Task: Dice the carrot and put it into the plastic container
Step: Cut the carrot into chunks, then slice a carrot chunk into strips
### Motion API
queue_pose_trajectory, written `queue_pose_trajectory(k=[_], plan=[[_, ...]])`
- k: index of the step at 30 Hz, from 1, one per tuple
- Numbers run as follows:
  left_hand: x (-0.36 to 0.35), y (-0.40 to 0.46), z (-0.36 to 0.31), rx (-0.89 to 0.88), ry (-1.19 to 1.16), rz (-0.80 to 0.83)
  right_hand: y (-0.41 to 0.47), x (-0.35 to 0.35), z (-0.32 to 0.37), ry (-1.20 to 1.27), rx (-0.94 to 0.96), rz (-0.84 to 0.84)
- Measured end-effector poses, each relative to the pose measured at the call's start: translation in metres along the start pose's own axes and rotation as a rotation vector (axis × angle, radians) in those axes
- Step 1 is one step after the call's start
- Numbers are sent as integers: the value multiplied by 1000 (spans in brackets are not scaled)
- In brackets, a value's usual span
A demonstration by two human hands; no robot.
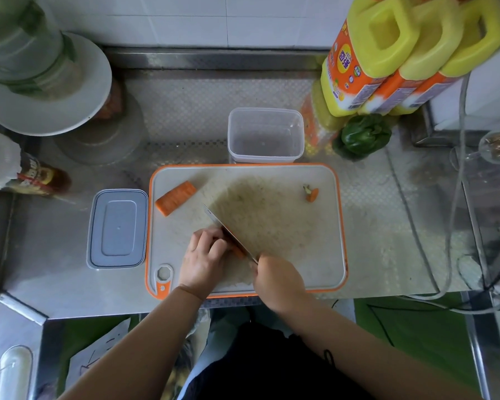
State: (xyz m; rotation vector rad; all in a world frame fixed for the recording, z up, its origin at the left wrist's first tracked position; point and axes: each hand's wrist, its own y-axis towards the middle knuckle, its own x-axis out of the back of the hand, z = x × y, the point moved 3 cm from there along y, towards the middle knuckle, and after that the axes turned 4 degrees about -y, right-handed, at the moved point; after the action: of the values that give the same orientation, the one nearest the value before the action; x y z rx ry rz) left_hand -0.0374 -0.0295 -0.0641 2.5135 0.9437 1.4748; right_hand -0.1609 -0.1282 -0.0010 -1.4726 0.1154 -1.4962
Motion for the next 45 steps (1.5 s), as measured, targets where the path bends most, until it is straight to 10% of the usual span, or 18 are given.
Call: queue_pose_trajectory(k=[15,45], plan=[[16,7,-20,5,-56,10,3,26,-36,-82,56,-253],[18,1,-19,161,-15,-10,12,20,-16,-66,82,-64]])
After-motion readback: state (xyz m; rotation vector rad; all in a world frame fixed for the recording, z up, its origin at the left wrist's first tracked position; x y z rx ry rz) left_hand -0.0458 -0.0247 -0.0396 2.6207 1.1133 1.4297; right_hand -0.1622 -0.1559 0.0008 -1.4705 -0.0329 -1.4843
